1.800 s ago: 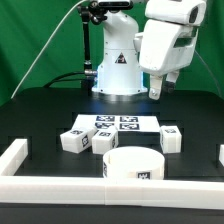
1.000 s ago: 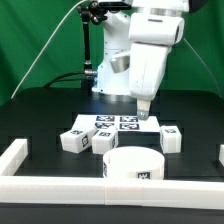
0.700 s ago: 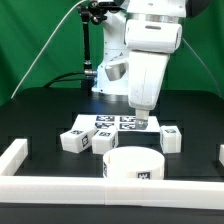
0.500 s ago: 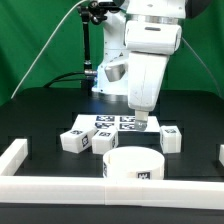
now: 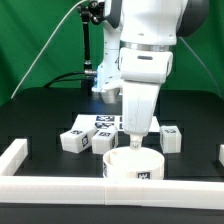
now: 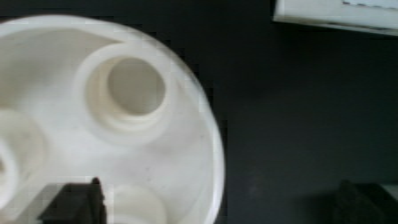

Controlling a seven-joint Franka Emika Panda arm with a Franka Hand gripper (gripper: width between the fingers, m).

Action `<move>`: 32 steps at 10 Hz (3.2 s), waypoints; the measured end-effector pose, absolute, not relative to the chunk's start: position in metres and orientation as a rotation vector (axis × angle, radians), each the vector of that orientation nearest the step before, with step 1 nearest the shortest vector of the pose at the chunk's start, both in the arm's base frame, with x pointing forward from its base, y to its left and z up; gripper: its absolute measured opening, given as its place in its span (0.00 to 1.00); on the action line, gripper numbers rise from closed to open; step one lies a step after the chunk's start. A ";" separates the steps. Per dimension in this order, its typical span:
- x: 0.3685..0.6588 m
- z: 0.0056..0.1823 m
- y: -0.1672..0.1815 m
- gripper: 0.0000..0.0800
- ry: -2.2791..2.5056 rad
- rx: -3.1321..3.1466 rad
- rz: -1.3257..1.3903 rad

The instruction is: Assemble stool

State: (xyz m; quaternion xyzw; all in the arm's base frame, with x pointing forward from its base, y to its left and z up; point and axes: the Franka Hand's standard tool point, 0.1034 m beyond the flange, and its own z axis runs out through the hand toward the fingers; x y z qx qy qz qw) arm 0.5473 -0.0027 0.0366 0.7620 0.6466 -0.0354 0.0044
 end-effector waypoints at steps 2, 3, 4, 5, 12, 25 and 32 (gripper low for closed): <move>0.548 0.029 -0.002 0.81 2.031 2.391 -0.118; 0.549 0.028 -0.002 0.81 2.032 2.392 -0.119; 0.548 0.026 -0.001 0.81 2.033 2.394 -0.123; 0.547 0.025 -0.001 0.81 2.035 2.395 -0.125; 0.544 0.013 -0.003 0.69 2.042 2.405 -0.146; 0.547 0.013 0.011 0.04 2.036 2.407 -0.120; 0.574 0.013 0.092 0.04 2.077 2.383 -0.092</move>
Offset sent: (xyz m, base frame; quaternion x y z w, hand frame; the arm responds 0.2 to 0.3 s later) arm 0.0063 0.0043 -0.0062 -0.0067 0.0085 0.0107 0.9999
